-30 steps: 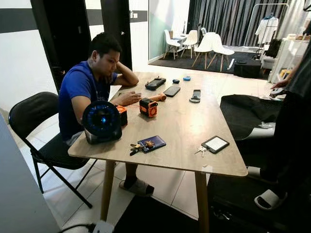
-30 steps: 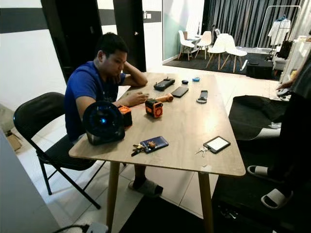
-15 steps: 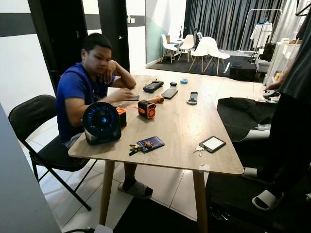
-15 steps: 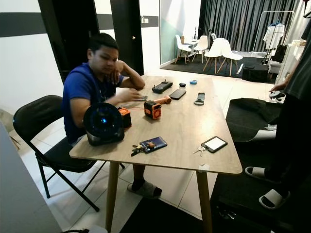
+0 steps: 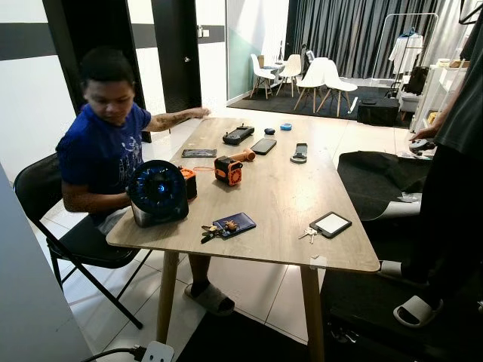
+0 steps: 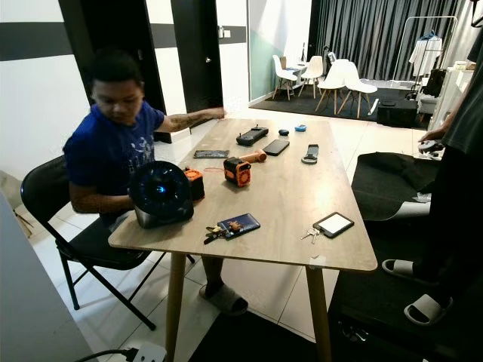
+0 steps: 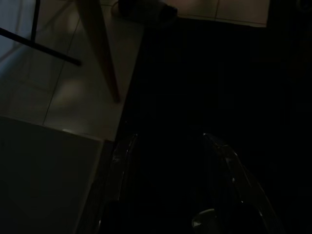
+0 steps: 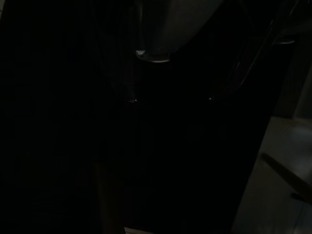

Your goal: Hang keys on a hook

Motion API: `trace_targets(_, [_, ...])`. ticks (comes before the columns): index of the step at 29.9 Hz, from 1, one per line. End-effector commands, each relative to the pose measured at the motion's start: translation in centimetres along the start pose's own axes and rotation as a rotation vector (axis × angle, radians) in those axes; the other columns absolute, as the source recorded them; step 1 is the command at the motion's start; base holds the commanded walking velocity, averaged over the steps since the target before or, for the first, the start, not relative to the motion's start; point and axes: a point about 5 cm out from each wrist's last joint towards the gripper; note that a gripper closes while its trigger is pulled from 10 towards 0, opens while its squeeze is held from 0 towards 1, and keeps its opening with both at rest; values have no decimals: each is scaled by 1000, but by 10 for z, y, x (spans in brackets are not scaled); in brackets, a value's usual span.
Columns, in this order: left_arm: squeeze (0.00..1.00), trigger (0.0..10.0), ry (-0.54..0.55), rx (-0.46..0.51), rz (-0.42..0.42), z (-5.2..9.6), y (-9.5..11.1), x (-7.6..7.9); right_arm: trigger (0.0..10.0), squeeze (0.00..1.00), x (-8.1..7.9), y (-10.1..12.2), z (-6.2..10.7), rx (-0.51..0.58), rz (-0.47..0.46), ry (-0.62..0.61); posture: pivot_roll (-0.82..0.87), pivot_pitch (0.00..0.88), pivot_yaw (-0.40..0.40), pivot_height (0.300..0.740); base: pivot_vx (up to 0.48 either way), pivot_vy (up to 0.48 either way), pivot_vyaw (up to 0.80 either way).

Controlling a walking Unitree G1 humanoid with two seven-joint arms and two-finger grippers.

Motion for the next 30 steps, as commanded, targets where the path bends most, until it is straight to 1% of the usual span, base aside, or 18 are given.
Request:
trace_targets(1, [0,10000,-1,-5,2,1,-2,-1,10000,0,-1,1,0,14,-14,-6,46,2,32,740,0,0,0])
trace_targets(8, [0,10000,-3,1,0,1,-2,-1,10000,0,0,1,0,20,-14,-8,49,10,32,740,0,0,0])
trace_targets(9, [0,10000,-3,13,1,1,0,-1,10000,0,1,5,-1,43,-12,-12,50,11,32,740,0,0,0])
trace_targets(13, [0,10000,-31,107,12,0,19,-5,10000,0,5,33,-4,185,-4,-29,50,13,32,740,0,0,0])
trace_targets(15, [0,10000,-76,173,31,0,33,-5,10000,0,11,50,-6,266,-8,-45,52,14,32,740,0,0,0])
trace_targets(16, [0,10000,-76,173,31,0,33,-5,10000,0,11,50,-6,266,-8,-45,52,14,32,740,0,0,0])
trace_targets(17, [0,10000,-103,205,22,0,40,-5,10000,0,15,61,-7,312,-16,-54,52,17,32,740,0,0,0])
trace_targets(18, [0,10000,-103,205,22,0,40,-5,10000,0,15,61,-7,312,-16,-54,52,17,32,740,0,0,0])
trace_targets(19, [0,10000,-121,224,14,1,45,-5,10000,0,17,68,-7,342,-21,-60,53,18,31,740,0,0,0])
trace_targets(20, [0,10000,-159,246,-9,1,53,-4,10000,0,23,82,-7,393,-35,-66,54,19,30,740,0,0,0])
trace_targets(21, [0,10000,-159,246,-9,1,53,-4,10000,0,23,82,-7,393,-35,-66,54,19,30,740,0,0,0])
trace_targets(22, [0,10000,-196,267,-29,1,60,-2,10000,0,28,97,-7,448,-51,-68,55,19,30,740,0,0,0])
trace_targets(24, [0,10000,-251,298,-24,2,70,2,10000,0,32,115,-6,517,-60,-55,53,20,29,740,0,0,0])
trace_targets(25, [0,10000,-265,308,-14,2,73,4,10000,0,32,118,-5,531,-58,-49,53,20,29,740,0,0,0])
trace_targets(26, [0,10000,-286,318,19,3,76,7,10000,0,32,121,-5,542,-58,-43,52,21,29,740,0,0,0])
trace_targets(27, [0,10000,-286,318,19,3,76,7,10000,0,32,121,-5,542,-58,-43,52,21,29,740,0,0,0])
trace_targets(30, [0,10000,-350,325,46,5,80,13,10000,0,33,125,-4,565,-65,-41,53,22,27,740,0,0,0])
Point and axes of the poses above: a point about 5 cm out from each wrist's last joint towards the gripper, its own z axis pointing back from the gripper into the wrist, its own y axis along the axis of the wrist's last joint, x = y × z, and after that the axes turned 12 degrees about z, right-handed
